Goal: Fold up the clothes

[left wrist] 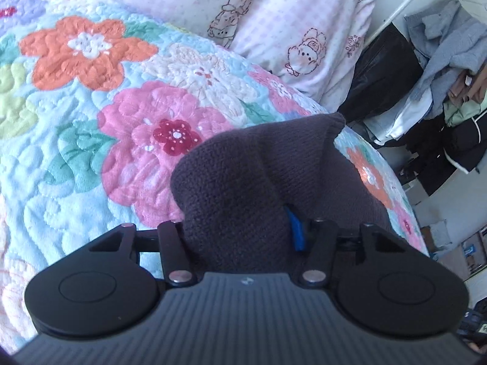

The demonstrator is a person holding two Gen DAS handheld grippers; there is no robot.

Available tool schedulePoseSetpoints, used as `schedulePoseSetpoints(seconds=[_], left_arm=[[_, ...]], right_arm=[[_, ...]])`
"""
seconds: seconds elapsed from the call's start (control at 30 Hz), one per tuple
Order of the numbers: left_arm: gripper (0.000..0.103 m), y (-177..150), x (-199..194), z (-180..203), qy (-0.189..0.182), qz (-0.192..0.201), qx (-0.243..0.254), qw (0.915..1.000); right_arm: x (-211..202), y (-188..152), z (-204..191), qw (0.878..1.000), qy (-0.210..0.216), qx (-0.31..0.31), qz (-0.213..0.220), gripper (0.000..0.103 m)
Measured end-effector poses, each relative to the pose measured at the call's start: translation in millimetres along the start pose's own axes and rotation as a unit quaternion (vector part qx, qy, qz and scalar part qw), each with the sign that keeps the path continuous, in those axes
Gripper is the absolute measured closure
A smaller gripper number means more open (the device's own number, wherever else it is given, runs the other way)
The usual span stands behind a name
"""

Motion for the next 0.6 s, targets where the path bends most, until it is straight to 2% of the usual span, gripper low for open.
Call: schedulePoseSetpoints(seconds=[0.07, 0.13, 0.23, 0.3, 0.37, 0.43, 0.47, 0.53, 0.6], left_arm=[[0.053, 0.2, 0.2, 2.0, 0.009, -0.003, 0.008, 0.9999], [0.051, 1.6, 3.4, -1.6, 0.008, -0.016, -0.003, 0.9998], [0.046, 2.6, 9.8, -12.1, -0.009, -0.037, -0.042, 0.9984], [0.045, 3.3, 14.1, -16.0, -0.018, -0.046, -0.054, 0.9973], [0.054, 4.8, 12.5, -8.3, -0.014, -0.03, -0.012, 0.9994], [0.071, 5.2, 7.2, 4.9, 0.012, -0.009, 0.048, 0.9987], [0.073, 5.3, 3.0, 10.9, 0.029, 0.002, 0.069, 0.9972], [0.078, 5.7, -5.7, 21.7, 0.067, 0.024, 0.106, 0.9918], [0.08, 4.3, -17.8, 32.8, 0.111, 0.055, 0.146, 0.9815]], right_arm=[[-7.8, -7.4, 4.4, 1.0, 0.002, 0.024, 0.006, 0.036], [-10.2, -11.0, 9.5, 0.998, 0.032, 0.06, -0.004, 0.035], [-1.5, -26.9, 15.5, 0.989, 0.088, 0.118, -0.036, 0.024], [8.4, -41.4, 13.3, 0.985, 0.107, 0.125, -0.046, 0.022], [19.5, -46.3, 1.1, 0.99, 0.105, 0.085, -0.035, 0.02], [36.7, -44.5, -18.2, 0.993, 0.109, 0.022, -0.038, 0.042], [45.0, -42.5, -26.9, 0.994, 0.095, -0.014, -0.046, 0.056], [51.6, -35.3, -47.9, 0.993, 0.066, -0.088, -0.045, 0.063], [49.2, -36.8, -73.2, 0.981, 0.034, -0.191, -0.022, 0.068]])
Point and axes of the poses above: each gripper's, at about its wrist camera, not at the fingertips, and x roughly the way its jaws point, z to its right, y to its top, the point moved 5 cm from there along x, roughly the way its jaws point, and after that the axes turned 4 degrees about y, right-handed, at the moved point
